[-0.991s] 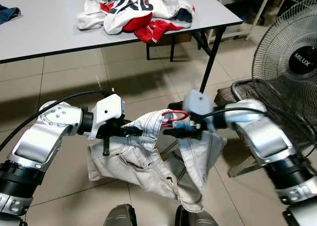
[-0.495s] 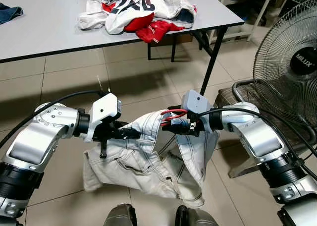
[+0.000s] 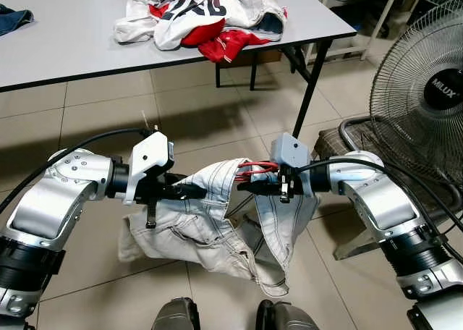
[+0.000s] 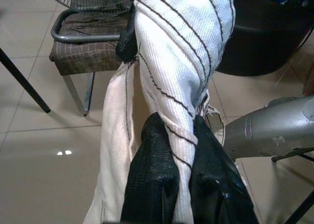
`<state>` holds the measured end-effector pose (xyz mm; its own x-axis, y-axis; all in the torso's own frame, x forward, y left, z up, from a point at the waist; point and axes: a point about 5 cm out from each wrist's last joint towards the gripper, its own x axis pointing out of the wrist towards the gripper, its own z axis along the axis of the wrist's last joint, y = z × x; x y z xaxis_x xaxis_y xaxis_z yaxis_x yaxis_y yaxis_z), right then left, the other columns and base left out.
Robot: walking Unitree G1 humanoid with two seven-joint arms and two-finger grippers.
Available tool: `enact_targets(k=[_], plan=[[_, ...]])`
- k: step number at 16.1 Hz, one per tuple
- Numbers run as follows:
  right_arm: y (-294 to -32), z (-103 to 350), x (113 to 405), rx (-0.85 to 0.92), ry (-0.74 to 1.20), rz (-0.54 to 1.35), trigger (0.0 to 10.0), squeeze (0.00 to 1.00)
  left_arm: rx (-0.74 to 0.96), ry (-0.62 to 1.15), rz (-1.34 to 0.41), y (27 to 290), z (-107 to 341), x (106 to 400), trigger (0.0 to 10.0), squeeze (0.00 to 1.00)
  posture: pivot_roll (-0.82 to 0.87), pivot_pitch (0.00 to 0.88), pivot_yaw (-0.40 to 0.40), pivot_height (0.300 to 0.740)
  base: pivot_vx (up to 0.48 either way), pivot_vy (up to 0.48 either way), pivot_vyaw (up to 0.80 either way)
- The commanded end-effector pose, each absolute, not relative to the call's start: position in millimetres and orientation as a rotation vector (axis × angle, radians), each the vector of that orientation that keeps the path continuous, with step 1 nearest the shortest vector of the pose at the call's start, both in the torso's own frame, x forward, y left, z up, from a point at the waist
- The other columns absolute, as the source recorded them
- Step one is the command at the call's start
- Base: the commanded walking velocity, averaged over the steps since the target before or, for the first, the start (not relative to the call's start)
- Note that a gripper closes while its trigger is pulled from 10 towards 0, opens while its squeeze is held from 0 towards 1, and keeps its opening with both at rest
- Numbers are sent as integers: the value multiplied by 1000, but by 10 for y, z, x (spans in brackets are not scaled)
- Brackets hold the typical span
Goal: Hang hanger
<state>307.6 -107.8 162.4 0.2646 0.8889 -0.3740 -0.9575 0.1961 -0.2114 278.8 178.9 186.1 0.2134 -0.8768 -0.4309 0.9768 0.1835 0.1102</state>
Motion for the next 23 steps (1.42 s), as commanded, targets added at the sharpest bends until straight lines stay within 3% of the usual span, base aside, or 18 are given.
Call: enact_targets(k=[1,8,9,11,12,13,14,19,21,23], plan=[[-1099,1577,3083,-443,197,1287,0,0,403,161,-1385,1706,2083,2754,0,0,-69,135,-11,740,0,0,0],[-1119,1559,3088,-427,191,1288,0,0,451,148,-1321,1746,2034,2786,0,0,-63,122,-18,740,0,0,0],[-1120,1556,3082,-418,189,1291,0,0,458,139,-1306,1748,2020,2803,1451,0,-61,119,-18,740,0,0,0],[-1123,1540,3073,-398,184,1292,0,0,476,107,-1262,1744,1962,2855,2745,0,-60,115,-18,740,0,0,0],[-1125,1536,3074,-391,181,1286,0,0,454,89,-1227,1736,1943,2887,10000,0,-59,113,-17,740,0,0,0],[-1127,1536,3074,-385,180,1284,0,0,435,85,-1237,1730,1940,2883,10000,0,-60,108,-16,740,0,0,0],[-1136,1536,3071,-368,179,1273,0,0,402,83,-1261,1735,1933,2870,10000,965,-62,105,-14,740,0,0,0],[-1360,1302,3062,-345,310,1124,0,0,449,113,-1323,1825,1791,2778,10000,1000,-65,108,-9,740,0,0,0],[-1435,1232,3057,-279,322,1060,0,0,487,104,-1291,1835,1723,2805,10000,1000,-68,110,-6,740,0,0,0],[-1449,1205,3047,-236,312,1013,0,0,409,36,-1200,1833,1744,2852,10000,1000,-70,113,-1,740,0,0,0]])
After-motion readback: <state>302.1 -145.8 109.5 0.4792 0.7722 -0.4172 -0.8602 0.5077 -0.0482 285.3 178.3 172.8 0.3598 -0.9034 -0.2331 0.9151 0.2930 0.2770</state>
